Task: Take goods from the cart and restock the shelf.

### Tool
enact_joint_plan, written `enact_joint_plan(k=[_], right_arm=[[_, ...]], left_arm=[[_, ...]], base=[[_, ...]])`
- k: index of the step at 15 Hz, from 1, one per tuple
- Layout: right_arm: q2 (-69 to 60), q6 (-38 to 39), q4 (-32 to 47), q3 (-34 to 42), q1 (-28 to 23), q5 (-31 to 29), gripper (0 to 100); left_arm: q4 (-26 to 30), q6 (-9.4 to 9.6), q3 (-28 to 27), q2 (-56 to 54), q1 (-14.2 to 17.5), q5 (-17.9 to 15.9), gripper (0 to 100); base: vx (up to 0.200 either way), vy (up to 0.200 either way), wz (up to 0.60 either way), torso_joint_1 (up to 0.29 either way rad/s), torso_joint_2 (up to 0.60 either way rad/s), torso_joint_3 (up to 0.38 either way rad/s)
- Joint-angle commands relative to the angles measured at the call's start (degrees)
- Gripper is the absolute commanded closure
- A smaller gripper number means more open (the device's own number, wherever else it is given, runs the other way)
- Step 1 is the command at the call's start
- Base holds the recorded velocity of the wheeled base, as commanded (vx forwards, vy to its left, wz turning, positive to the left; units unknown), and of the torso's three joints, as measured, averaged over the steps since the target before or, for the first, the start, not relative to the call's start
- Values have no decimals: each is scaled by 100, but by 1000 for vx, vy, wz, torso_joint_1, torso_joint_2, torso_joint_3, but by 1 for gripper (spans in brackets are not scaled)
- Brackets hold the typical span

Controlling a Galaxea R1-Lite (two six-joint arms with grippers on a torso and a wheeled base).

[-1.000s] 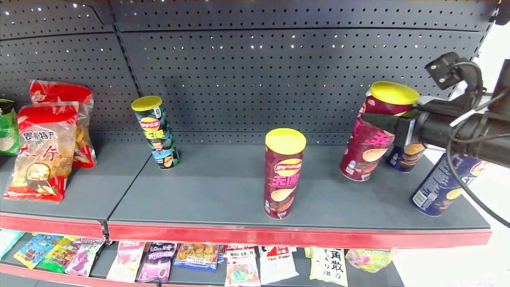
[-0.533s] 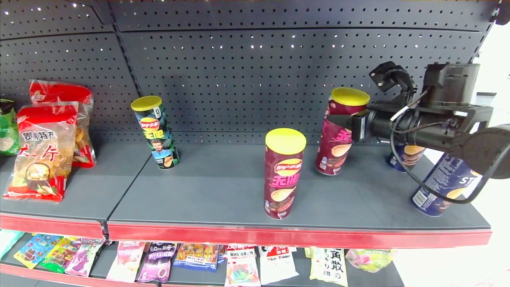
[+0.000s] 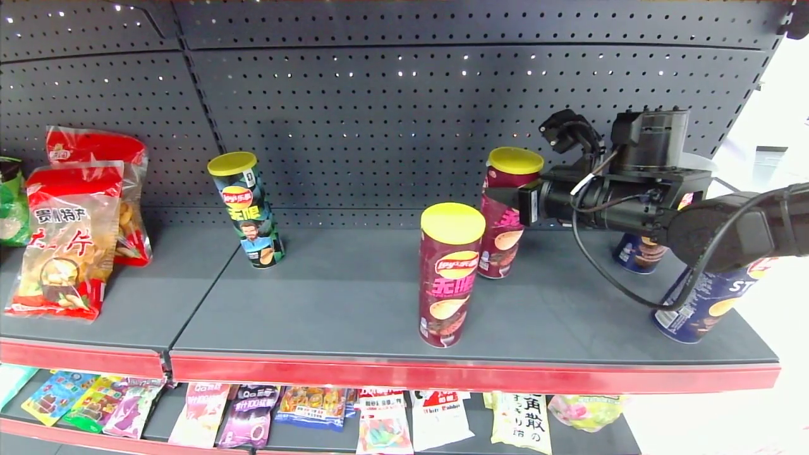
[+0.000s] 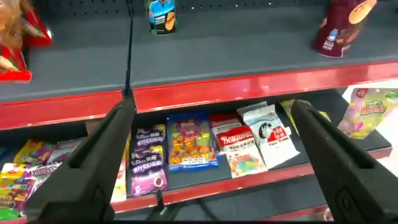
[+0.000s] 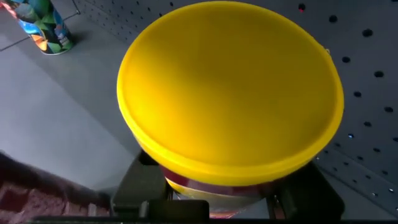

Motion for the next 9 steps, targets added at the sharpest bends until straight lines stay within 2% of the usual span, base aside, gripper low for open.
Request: enact_joint_plan(k=[1, 2, 3, 4, 6, 9], right_arm=[[127, 5, -3, -157, 21, 2, 100], [144, 5, -3, -166, 21, 37, 100], [144, 5, -3, -166, 21, 37, 100], [153, 14, -3, -175, 21, 37, 100], [144, 23, -12, -175, 21, 37, 100], [153, 23, -12, -184, 21, 37, 100]], left_arm=[[0, 7, 35, 0, 47, 133, 0], [-8, 7, 35, -62, 276, 669, 0], [-8, -37, 35, -115, 522, 968, 0], [0, -72, 35, -150, 557, 994, 0], [352, 51, 18, -299, 451, 994, 0], [299, -20, 27, -352, 328, 792, 0]], base=[[0, 0, 0, 0, 0, 0], [0, 0, 0, 0, 0, 0], [0, 0, 0, 0, 0, 0], [0, 0, 0, 0, 0, 0], [0, 0, 0, 0, 0, 0], [0, 0, 0, 0, 0, 0]])
